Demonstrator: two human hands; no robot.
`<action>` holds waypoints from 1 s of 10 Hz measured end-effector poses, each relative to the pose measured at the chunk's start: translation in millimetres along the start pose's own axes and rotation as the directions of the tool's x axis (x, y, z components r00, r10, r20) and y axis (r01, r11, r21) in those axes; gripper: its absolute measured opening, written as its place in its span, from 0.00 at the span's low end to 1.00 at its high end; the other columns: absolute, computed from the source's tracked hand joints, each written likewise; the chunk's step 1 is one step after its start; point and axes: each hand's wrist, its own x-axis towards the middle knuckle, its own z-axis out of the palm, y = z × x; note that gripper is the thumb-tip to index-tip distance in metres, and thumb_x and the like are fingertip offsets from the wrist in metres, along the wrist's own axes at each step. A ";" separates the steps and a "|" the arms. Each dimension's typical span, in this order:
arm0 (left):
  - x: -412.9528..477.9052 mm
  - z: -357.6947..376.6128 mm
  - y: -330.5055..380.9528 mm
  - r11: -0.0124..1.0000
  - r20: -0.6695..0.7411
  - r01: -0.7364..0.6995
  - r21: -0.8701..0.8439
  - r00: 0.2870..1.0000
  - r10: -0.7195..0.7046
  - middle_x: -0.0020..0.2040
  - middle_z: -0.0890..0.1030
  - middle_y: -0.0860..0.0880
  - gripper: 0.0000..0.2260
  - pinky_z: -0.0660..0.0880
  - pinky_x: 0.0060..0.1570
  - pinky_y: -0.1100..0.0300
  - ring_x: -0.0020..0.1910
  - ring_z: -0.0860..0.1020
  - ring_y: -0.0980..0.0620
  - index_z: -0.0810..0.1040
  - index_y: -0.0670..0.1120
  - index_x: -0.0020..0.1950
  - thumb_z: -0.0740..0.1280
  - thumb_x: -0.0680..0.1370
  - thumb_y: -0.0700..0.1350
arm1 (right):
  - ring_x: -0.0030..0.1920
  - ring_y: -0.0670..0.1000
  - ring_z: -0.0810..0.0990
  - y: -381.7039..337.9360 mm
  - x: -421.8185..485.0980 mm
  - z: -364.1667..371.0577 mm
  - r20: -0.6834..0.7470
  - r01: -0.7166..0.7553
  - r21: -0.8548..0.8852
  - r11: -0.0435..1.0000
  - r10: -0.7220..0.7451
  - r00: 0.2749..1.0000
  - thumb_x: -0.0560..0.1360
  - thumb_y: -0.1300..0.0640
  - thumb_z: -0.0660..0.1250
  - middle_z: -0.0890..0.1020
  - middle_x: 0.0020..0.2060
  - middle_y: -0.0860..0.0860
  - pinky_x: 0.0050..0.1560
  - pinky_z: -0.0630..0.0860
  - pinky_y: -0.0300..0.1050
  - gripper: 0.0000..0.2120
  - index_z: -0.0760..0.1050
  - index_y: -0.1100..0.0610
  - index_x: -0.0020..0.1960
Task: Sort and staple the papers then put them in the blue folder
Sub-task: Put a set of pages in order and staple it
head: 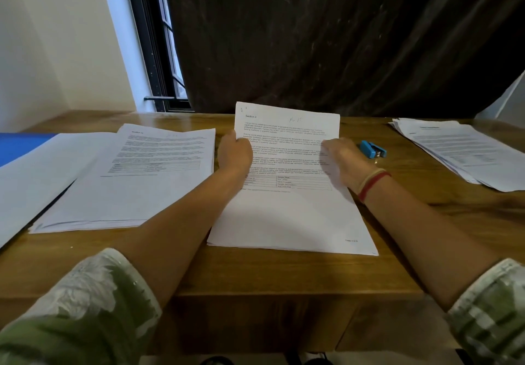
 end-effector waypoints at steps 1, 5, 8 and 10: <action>-1.3 0.8 -2.6 1.000 0.017 -0.005 -0.006 1.000 0.005 0.58 0.79 0.56 0.10 0.72 0.35 0.66 0.45 0.81 0.50 0.73 0.52 0.62 0.57 0.82 0.48 | 0.72 0.63 0.66 1.0 -35.3 -18.2 0.023 -0.036 0.929 0.368 0.040 0.999 0.59 0.61 0.78 0.68 0.71 0.63 0.73 0.62 0.55 0.27 0.71 0.65 0.53; -1.4 -5.2 3.8 0.989 0.060 0.102 -0.104 0.994 -0.096 0.50 0.83 0.53 0.08 0.74 0.37 0.63 0.42 0.81 0.52 0.76 0.51 0.56 0.59 0.81 0.48 | 0.61 0.52 0.71 -15.3 -30.0 -2.7 0.463 0.031 -0.378 -0.925 -0.159 0.872 0.81 0.57 0.61 0.72 0.63 0.54 0.65 0.70 0.44 0.16 0.67 0.56 0.68; -40.4 7.0 34.1 0.975 0.315 0.211 0.075 0.922 -0.224 0.38 0.77 0.51 0.10 0.67 0.23 0.68 0.32 0.73 0.56 0.75 0.47 0.46 0.57 0.83 0.45 | 0.69 0.57 0.69 -11.5 -30.2 0.5 0.735 0.520 -0.677 -0.520 -0.464 0.494 0.81 0.53 0.60 0.71 0.69 0.54 0.71 0.63 0.52 0.18 0.69 0.53 0.70; -59.2 9.4 40.9 0.980 0.359 0.062 0.189 0.924 -0.128 0.35 0.74 0.50 0.10 0.60 0.14 0.72 0.28 0.69 0.55 0.75 0.43 0.48 0.56 0.84 0.42 | 0.54 0.48 0.78 -0.3 -21.3 -2.1 0.697 0.590 -0.716 -0.374 -0.321 0.641 0.82 0.51 0.59 0.79 0.61 0.49 0.50 0.75 0.42 0.15 0.72 0.50 0.67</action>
